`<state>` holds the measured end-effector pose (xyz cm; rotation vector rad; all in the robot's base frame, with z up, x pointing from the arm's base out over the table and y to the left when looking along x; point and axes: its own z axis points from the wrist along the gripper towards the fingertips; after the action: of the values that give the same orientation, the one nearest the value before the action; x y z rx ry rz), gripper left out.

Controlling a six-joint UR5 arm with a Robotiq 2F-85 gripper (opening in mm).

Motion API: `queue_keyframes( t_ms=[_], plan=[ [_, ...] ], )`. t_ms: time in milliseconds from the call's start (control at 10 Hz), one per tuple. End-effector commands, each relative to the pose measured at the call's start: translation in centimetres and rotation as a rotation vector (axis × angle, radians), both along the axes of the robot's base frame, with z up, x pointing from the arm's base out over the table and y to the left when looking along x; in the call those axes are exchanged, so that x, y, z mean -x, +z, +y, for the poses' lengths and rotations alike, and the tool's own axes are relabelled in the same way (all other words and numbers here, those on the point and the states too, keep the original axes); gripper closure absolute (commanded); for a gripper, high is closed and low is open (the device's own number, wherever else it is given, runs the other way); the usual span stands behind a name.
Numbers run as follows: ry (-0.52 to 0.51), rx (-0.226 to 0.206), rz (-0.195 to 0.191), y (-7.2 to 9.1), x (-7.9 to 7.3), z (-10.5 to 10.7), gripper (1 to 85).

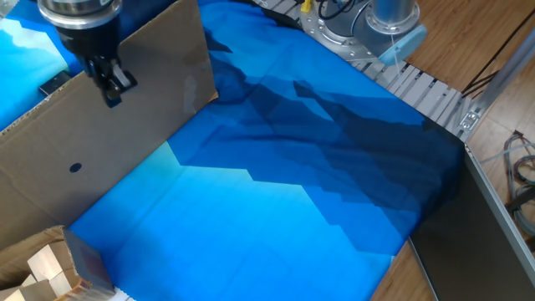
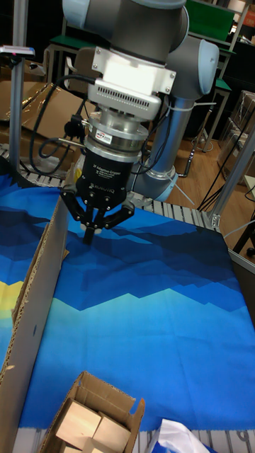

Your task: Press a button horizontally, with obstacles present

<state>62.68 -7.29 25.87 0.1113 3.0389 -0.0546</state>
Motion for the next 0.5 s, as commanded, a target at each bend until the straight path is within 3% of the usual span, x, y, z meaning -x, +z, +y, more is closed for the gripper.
queue_keyframes(
  t_ms=[0, 300, 400],
  plan=[
    [0.114, -0.02, 0.009, -0.1, 0.2, 0.9, 84.7],
    [0.185, -0.107, -0.047, 0.2, -1.1, 3.4, 84.7],
    [0.161, -0.104, -0.026, 0.1, -0.6, 3.2, 84.7]
  ],
)
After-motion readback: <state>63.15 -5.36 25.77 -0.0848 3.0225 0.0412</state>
